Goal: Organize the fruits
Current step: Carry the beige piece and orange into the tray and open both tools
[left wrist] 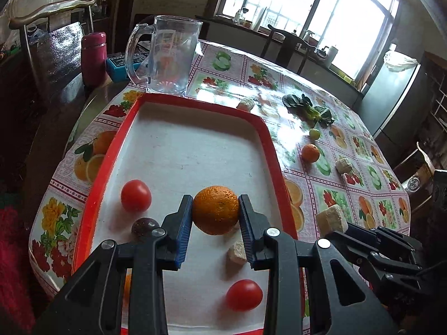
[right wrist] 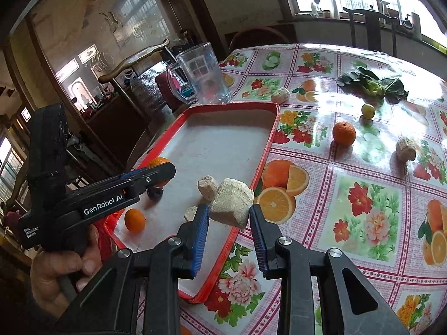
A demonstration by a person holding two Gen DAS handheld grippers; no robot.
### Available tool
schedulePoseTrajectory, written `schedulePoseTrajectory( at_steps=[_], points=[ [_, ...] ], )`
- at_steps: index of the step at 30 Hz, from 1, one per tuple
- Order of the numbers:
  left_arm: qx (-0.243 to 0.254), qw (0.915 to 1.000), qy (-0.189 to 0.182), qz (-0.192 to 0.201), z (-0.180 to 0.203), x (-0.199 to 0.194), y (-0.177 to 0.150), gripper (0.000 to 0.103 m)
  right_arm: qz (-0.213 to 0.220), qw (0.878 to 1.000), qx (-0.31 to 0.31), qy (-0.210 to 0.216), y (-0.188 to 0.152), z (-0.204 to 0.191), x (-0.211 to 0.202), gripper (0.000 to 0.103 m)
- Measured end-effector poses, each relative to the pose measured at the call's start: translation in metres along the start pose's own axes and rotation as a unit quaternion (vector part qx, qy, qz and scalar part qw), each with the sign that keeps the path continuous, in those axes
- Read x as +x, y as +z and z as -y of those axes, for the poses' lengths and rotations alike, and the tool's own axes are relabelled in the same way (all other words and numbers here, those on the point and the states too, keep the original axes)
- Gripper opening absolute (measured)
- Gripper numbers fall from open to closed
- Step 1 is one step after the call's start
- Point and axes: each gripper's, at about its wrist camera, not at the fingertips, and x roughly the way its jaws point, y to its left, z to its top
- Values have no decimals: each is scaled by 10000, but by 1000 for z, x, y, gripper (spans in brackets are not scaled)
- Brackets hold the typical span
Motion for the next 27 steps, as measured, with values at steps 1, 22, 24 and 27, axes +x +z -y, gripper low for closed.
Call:
schedulePoseTrajectory(
  at_steps=[1, 22, 24, 27],
  points=[
    [-14, 10000, 3, 3, -2, 0, 1, 30, -13, 10000, -7, 9, 0, -1, 2, 30],
    [-377, 9987, 250, -232, -53, 28, 39, 30, -455, 9986, -261, 52, 53, -15, 85, 30],
    [-361, 9984, 306, -315, -55, 35, 41, 30, -535, 9981, -315, -2, 55, -16, 96, 30],
    [-355, 9979, 335, -428, -58, 45, 42, 30, -650, 9972, -366, -89, 56, -14, 110, 30]
  ],
)
